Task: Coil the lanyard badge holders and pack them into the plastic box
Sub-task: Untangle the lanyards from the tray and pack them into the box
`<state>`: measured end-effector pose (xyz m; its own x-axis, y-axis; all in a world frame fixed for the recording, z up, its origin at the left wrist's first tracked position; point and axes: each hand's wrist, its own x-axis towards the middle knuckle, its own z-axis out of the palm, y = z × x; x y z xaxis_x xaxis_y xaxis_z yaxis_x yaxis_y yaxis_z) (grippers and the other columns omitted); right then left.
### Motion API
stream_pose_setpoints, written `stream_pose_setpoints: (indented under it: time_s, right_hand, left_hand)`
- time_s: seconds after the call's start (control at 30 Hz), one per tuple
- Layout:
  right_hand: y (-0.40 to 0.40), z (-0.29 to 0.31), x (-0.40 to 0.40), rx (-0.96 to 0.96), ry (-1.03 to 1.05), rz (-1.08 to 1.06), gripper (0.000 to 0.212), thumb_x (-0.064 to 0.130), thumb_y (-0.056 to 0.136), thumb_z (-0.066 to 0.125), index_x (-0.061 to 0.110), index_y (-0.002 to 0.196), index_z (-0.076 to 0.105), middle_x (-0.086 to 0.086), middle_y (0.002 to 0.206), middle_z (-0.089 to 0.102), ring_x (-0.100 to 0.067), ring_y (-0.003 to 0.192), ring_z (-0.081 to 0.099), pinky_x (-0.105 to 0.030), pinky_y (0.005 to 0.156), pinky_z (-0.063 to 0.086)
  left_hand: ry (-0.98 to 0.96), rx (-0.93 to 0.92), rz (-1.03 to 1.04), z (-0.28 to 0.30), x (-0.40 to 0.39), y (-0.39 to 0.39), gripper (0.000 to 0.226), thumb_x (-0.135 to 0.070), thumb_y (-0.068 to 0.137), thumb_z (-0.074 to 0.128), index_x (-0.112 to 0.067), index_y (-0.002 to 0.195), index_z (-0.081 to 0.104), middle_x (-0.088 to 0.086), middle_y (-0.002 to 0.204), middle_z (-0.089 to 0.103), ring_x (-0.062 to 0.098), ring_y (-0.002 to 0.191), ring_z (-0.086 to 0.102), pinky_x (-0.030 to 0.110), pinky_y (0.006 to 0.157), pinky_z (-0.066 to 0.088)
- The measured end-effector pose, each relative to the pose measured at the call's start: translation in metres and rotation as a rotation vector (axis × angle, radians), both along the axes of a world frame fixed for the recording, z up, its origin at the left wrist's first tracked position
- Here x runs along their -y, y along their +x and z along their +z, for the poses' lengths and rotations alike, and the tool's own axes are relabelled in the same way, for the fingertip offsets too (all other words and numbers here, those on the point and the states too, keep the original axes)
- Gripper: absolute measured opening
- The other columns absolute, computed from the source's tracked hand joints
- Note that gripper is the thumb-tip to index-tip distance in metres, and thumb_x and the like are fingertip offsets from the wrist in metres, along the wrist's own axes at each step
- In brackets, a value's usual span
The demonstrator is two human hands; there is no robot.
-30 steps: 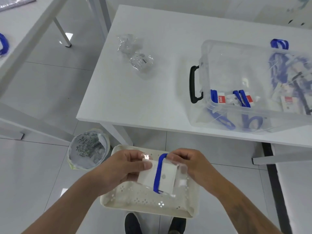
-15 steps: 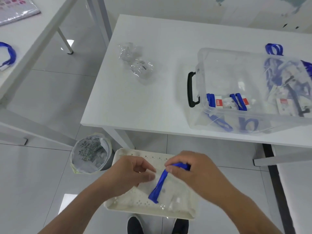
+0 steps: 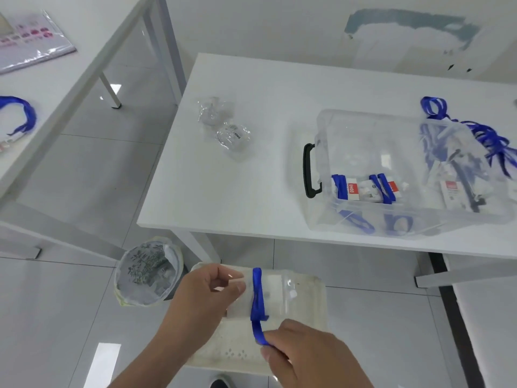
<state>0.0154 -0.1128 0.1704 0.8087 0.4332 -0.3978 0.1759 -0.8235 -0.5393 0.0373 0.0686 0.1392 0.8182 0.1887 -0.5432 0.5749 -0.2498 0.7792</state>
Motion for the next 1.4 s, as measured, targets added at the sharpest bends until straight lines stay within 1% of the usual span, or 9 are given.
stream_pose_setpoints:
  time_s: [0.13, 0.27, 0.43, 0.57, 0.8, 1.0, 1.13, 1.27, 1.4]
  right_hand:
    - [0.018, 0.027, 0.019, 0.299, -0.007, -0.040, 0.020, 0.062, 0.072, 0.051, 0.045, 0.075, 0.061, 0.024, 0.079, 0.052, 0.005, 0.074, 0.048, -0.008, 0.050, 0.037]
    - [0.035, 0.050, 0.026, 0.170, 0.101, -0.143, 0.023, 0.058, 0.071, 0.070, 0.039, 0.082, 0.063, 0.036, 0.109, 0.052, 0.010, 0.102, 0.050, -0.015, 0.075, 0.045]
    - [0.043, 0.084, 0.030, -0.010, 0.297, -0.339, 0.020, 0.035, 0.067, 0.086, 0.032, 0.075, 0.067, 0.017, 0.067, 0.066, -0.004, 0.057, 0.057, -0.022, 0.058, 0.048]
    - [0.049, 0.100, 0.045, -0.008, 0.354, -0.400, 0.018, 0.030, 0.068, 0.086, 0.031, 0.073, 0.069, 0.011, 0.071, 0.068, -0.014, 0.062, 0.059, -0.024, 0.058, 0.049]
    - [0.073, 0.121, 0.093, -0.045, 0.429, -0.440, 0.021, 0.028, 0.070, 0.086, 0.040, 0.079, 0.072, 0.017, 0.075, 0.070, -0.001, 0.058, 0.058, -0.013, 0.056, 0.046]
    - [0.121, 0.131, 0.161, -0.087, 0.450, -0.408, 0.015, 0.026, 0.075, 0.083, 0.038, 0.081, 0.076, 0.020, 0.076, 0.070, 0.003, 0.061, 0.060, -0.012, 0.056, 0.047]
    - [0.158, 0.134, 0.199, -0.108, 0.430, -0.328, 0.014, 0.027, 0.081, 0.077, 0.039, 0.087, 0.074, 0.022, 0.079, 0.071, -0.001, 0.066, 0.065, -0.015, 0.063, 0.052]
    - [0.196, 0.129, 0.226, -0.096, 0.404, -0.271, 0.013, 0.027, 0.085, 0.073, 0.039, 0.091, 0.074, 0.024, 0.082, 0.070, -0.001, 0.070, 0.067, -0.016, 0.067, 0.054]
    - [0.225, 0.118, 0.234, -0.087, 0.351, -0.202, 0.014, 0.026, 0.088, 0.070, 0.039, 0.093, 0.074, 0.020, 0.081, 0.073, 0.003, 0.074, 0.066, -0.015, 0.069, 0.052]
  left_hand:
    - [-0.003, -0.022, -0.142, 0.023, -0.004, -0.002, 0.005, -0.022, 0.083, 0.076, -0.021, 0.079, 0.073, -0.003, 0.080, 0.075, 0.020, 0.073, 0.071, 0.039, 0.071, 0.060]
    - [-0.144, -0.036, -0.192, 0.050, -0.008, 0.002, 0.006, -0.014, 0.083, 0.076, -0.016, 0.077, 0.074, 0.005, 0.081, 0.077, 0.034, 0.080, 0.071, 0.042, 0.073, 0.059]
    - [-0.279, 0.002, -0.225, 0.082, -0.002, 0.012, 0.013, -0.002, 0.083, 0.073, -0.012, 0.074, 0.073, 0.008, 0.076, 0.076, 0.018, 0.064, 0.066, 0.025, 0.056, 0.052]
    - [-0.273, 0.051, -0.265, 0.104, 0.013, 0.022, 0.026, -0.003, 0.084, 0.071, -0.023, 0.069, 0.075, 0.004, 0.076, 0.076, 0.011, 0.061, 0.063, 0.024, 0.056, 0.049]
    - [-0.229, 0.083, -0.247, 0.131, 0.061, 0.050, 0.006, -0.003, 0.086, 0.070, -0.008, 0.083, 0.073, 0.006, 0.078, 0.077, 0.014, 0.063, 0.068, 0.020, 0.055, 0.051]
    - [-0.177, 0.052, -0.180, 0.145, 0.125, 0.087, 0.004, -0.010, 0.084, 0.074, -0.014, 0.085, 0.075, 0.008, 0.082, 0.077, 0.027, 0.075, 0.072, 0.038, 0.075, 0.060]
    - [-0.149, 0.059, -0.137, 0.154, 0.165, 0.113, 0.007, -0.010, 0.086, 0.072, -0.016, 0.087, 0.076, 0.000, 0.074, 0.077, 0.006, 0.059, 0.065, 0.019, 0.057, 0.053]
    - [-0.091, 0.068, -0.067, 0.157, 0.193, 0.137, 0.016, -0.013, 0.088, 0.070, -0.025, 0.084, 0.079, -0.007, 0.068, 0.072, 0.005, 0.057, 0.059, 0.024, 0.066, 0.053]
    - [-0.093, 0.021, 0.033, 0.151, 0.204, 0.153, 0.018, -0.015, 0.092, 0.066, -0.026, 0.090, 0.080, 0.013, 0.076, 0.067, 0.020, 0.072, 0.059, 0.030, 0.074, 0.060]
